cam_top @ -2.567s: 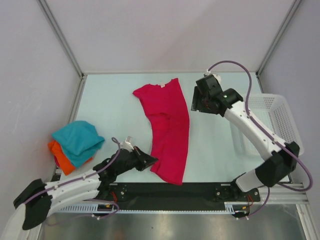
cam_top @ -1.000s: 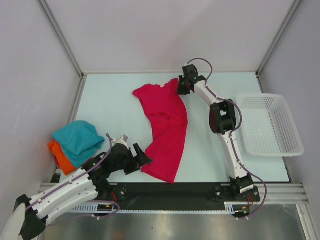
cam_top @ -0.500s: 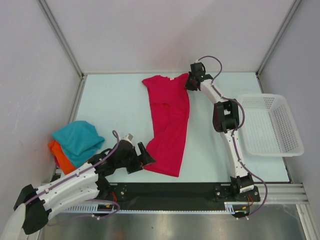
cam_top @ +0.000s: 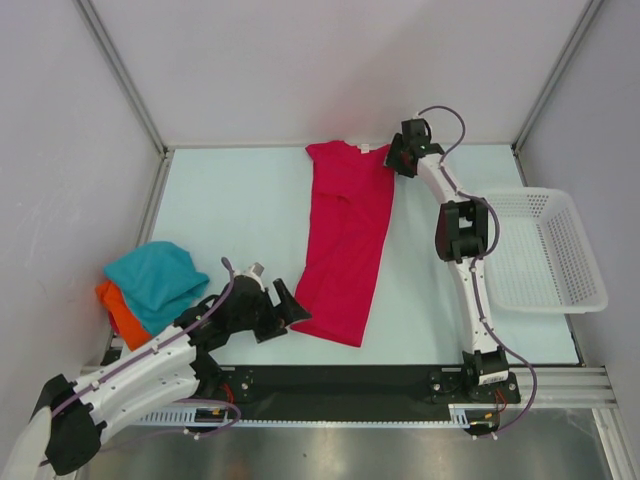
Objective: Fold and stack the t-shirts
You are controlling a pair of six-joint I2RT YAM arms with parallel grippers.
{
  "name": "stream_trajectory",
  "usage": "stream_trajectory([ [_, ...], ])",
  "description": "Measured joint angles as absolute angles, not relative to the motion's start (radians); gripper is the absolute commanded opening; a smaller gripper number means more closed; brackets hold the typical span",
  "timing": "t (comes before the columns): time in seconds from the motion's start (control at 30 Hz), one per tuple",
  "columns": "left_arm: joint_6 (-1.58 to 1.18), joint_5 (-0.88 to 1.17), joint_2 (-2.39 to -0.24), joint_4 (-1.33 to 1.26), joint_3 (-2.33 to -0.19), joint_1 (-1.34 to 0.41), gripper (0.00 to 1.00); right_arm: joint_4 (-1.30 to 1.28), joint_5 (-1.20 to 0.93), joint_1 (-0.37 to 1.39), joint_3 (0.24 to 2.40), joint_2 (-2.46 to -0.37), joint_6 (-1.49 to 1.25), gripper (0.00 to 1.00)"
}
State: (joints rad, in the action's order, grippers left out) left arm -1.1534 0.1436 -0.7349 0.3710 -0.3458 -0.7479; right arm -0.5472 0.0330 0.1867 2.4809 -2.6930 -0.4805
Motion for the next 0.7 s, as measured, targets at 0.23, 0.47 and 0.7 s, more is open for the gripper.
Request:
stream_trajectory([
  [0.23,-1.15,0.164,-0.761,0.324,-0.339,-0.746,0.96,-0.59,0.049,0.224,2.427,-2.633,-0.438,0.61],
  [0.47,-1.133,0.202,-0.889,0.232,-0.34,-0.744,0.96,-0.631,0.065,0.303,2.268,-2.406,-0.397,0.63],
  [0.7,-1.125,0.225,-0.906,0.171,-0.337,-0.744,0.96,-0.656,0.045,0.453,2.336,-2.377,-0.368,0.63],
])
